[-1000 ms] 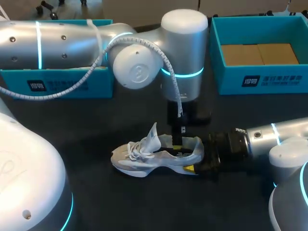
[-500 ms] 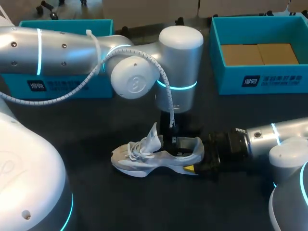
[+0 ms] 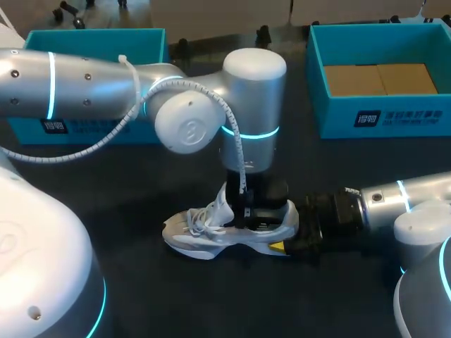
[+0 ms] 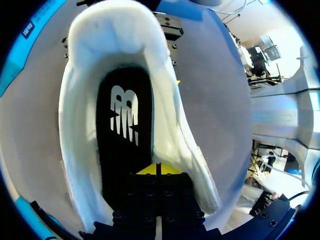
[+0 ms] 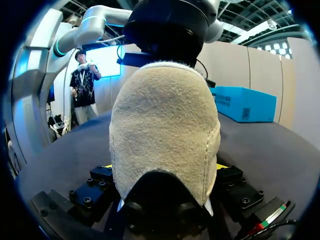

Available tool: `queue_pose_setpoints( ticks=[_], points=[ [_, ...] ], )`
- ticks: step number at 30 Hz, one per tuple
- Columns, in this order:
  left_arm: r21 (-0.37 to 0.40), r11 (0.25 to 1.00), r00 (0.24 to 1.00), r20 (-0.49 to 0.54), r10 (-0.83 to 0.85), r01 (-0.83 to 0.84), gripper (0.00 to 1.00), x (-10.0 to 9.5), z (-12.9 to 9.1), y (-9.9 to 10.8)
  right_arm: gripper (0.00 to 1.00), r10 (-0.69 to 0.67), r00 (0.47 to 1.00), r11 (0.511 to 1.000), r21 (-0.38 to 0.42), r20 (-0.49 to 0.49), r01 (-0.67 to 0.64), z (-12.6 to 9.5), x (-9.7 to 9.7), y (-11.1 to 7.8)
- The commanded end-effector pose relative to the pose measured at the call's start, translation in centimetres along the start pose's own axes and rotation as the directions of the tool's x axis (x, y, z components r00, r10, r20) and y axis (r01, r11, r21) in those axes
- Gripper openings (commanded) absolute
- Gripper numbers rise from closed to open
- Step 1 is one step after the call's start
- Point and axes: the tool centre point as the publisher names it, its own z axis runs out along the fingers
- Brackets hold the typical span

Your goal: Take the shoe out of the shoebox, open the shoe tongue, remove and reinsert the insole, then place the shoe into the shoebox

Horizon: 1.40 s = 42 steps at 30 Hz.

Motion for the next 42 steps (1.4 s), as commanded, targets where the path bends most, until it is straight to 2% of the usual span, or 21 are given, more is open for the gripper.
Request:
queue_pose_setpoints(
  ticks=[1,9,10,13,16,19,23,29,42],
  points=[
    [0.0,1.0,1.0,0.009,0.001,-0.001,0.0,0.2,0.6,-0.2,0.0,0.0,1.0,1.0,0.005,0.0,0.0,0.0,0.0,0.1],
    [0.019,1.0,1.0,0.016,0.006,-0.006,0.0,0.2,0.4,-0.5,0.0,0.0,1.0,1.0,0.005,0.0,0.0,0.0,0.0,0.1],
    [0.027,1.0,1.0,0.024,0.009,-0.01,0.07,0.2,0.5,-0.6,0.0,0.0,1.0,1.0,0.005,0.0,0.0,0.0,0.0,0.1],
    [0.055,0.998,0.998,0.068,-0.013,0.01,0.15,0.0,0.8,-1.0,0.0,0.0,1.0,1.0,0.005,0.0,0.0,0.0,0.0,0.1],
    [0.062,0.998,0.994,0.103,-0.026,0.019,0.16,-0.4,1.1,-1.3,0.0,0.0,1.0,1.0,0.005,0.0,0.0,0.0,0.0,0.1],
    [0.069,0.997,0.991,0.128,-0.03,0.022,0.21,-0.8,1.4,-1.5,0.0,0.0,1.0,1.0,0.005,0.0,0.0,0.0,0.0,0.1],
    [0.085,0.996,0.986,0.165,-0.029,0.015,0.33,-1.1,1.5,-1.5,0.0,0.0,1.0,1.0,0.005,0.0,0.0,0.0,0.0,0.1],
    [0.102,0.995,0.968,0.249,-0.036,0.011,0.43,-2.0,1.6,-1.8,0.0,0.0,1.0,1.0,0.005,0.0,0.0,0.0,0.0,0.1],
    [0.1,0.994,0.924,0.374,-0.081,0.047,0.41,-4.5,1.7,-2.2,0.0,0.0,1.0,1.0,0.005,0.0,0.0,0.0,0.0,0.1]
  ],
)
